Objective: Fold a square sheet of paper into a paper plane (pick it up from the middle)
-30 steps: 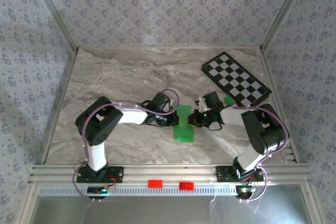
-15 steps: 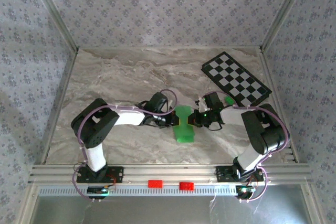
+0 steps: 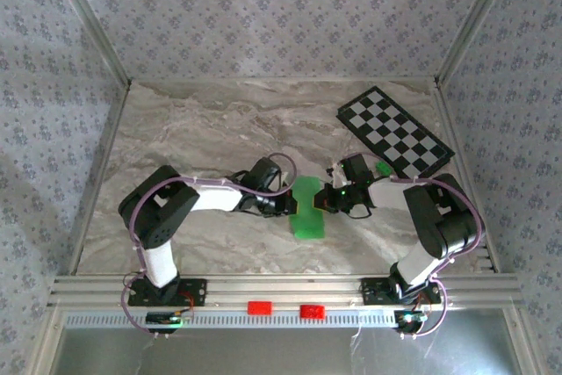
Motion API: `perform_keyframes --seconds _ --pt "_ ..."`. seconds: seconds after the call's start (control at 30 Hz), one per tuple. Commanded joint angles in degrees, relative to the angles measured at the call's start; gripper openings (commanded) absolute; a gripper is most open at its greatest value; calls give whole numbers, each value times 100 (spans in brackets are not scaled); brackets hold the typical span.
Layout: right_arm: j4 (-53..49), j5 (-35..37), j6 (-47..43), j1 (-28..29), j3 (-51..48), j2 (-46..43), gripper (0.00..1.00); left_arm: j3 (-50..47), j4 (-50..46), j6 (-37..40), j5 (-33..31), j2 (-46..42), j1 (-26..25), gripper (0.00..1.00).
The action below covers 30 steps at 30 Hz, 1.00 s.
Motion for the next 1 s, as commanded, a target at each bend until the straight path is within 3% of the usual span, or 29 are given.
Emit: perform_keyframes --seconds 0.0,0.27,0.53,0.83,0.97 --pt "-882 1116 -36 -25 -309 356 0 241 -147 -63 16 -256 -132 2" --pt "-901 1094 -39 -26 -301 359 0 -310 422 -324 -62 -65 -279 0" --pt "-888 1103 -28 -26 -317 329 0 -970 845 -116 -120 86 -283 0" --pt "-901 1123 -20 -41 -326 308 0 -679 731 -362 -60 -555 -320 2" --pt "-917 1116 -19 -37 -326 297 0 -647 931 -345 350 -455 -373 2"
